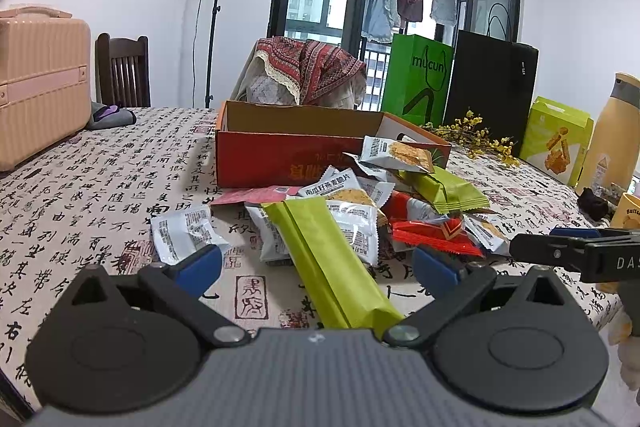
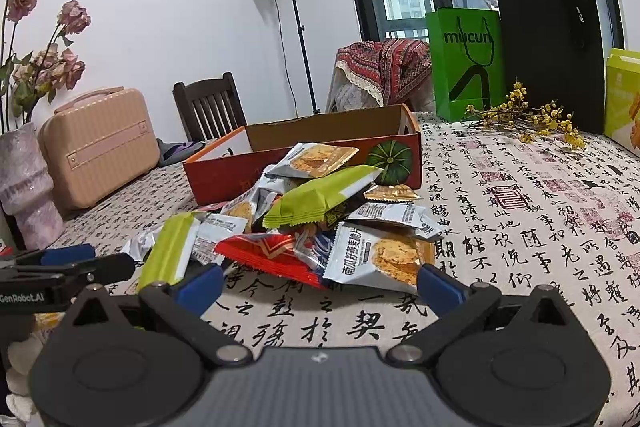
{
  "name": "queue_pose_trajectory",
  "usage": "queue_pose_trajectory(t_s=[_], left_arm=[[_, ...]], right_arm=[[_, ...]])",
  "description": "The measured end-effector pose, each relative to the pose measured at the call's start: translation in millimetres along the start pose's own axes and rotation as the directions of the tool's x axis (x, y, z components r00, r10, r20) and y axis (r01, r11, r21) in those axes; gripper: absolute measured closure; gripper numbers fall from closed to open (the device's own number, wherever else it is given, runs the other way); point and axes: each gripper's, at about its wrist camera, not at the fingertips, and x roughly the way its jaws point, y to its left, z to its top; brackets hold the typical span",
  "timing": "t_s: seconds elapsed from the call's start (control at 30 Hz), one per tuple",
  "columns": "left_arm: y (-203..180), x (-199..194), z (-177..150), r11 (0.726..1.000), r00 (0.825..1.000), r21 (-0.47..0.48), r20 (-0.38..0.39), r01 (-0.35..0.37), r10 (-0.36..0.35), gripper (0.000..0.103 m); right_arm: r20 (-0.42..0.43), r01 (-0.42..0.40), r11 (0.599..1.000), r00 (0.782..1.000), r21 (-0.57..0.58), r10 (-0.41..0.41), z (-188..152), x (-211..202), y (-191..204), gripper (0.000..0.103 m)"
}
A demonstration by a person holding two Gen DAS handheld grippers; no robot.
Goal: Organize snacks
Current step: 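Move the left tool toward the lime-green snack bar on the pile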
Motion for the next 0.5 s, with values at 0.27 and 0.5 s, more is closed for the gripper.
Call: queue_pose_trajectory(t_s=[0.27, 0.5], left_arm=[[1.9, 0.8, -1.6, 1.0, 1.0, -0.009, -0.007, 0.002, -0.002, 0.0], [2.3, 0.7, -3.0, 1.0, 1.0, -0.012, -0.01, 0.002, -0.002, 0.0]], right_arm=[[-0.009, 0.001, 1.0, 1.0, 0.0, -0.001, -2.4, 2.4, 1.5, 0.0], [-0.017, 0.001, 1.0, 1.0, 0.003, -0.001, -2.9, 4.3, 0.8, 0.0]])
